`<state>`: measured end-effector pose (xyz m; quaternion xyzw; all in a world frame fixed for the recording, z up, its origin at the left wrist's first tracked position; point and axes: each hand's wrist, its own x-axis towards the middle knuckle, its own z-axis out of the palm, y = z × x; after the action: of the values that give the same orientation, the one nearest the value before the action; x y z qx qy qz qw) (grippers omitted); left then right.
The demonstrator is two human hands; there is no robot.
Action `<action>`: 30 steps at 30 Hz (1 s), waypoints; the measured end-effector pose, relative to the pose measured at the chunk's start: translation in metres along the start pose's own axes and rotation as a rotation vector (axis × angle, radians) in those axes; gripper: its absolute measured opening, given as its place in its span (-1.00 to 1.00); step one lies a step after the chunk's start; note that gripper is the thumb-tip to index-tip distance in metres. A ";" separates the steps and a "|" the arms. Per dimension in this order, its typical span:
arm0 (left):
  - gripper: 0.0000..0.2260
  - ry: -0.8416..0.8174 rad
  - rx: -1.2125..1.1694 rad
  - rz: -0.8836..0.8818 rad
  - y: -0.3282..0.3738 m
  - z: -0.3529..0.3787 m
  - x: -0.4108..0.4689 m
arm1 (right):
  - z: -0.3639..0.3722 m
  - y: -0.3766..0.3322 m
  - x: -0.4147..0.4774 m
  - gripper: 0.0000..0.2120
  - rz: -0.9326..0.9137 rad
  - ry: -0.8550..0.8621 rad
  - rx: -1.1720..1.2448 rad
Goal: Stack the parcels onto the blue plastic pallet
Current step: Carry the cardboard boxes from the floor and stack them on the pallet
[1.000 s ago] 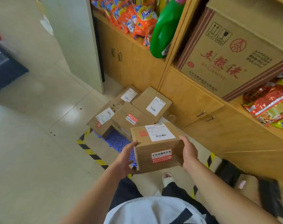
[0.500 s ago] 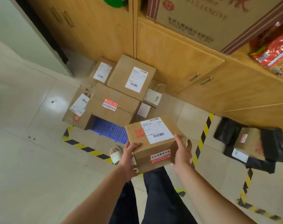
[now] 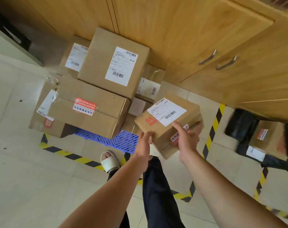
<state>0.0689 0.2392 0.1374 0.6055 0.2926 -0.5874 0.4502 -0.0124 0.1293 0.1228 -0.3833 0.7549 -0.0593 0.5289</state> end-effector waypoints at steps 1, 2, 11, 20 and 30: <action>-0.60 0.051 0.114 0.127 0.010 0.000 0.005 | 0.007 -0.010 0.011 0.10 -0.010 0.029 -0.076; -0.64 0.103 0.268 0.286 0.022 -0.006 0.011 | 0.016 -0.019 0.022 0.12 -0.033 0.051 -0.165; -0.32 0.700 1.031 0.618 0.117 -0.123 0.066 | 0.134 -0.116 0.075 0.19 -0.209 0.031 -0.564; -0.23 0.595 1.049 0.365 0.115 -0.145 0.091 | 0.205 -0.134 0.070 0.19 -0.247 0.085 -0.740; -0.22 0.607 1.039 0.382 0.116 -0.146 0.091 | 0.228 -0.140 0.077 0.16 -0.238 0.051 -0.688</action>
<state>0.2493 0.3035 0.0584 0.9264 -0.0294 -0.3640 0.0915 0.2409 0.0540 0.0351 -0.6223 0.6937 0.1273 0.3396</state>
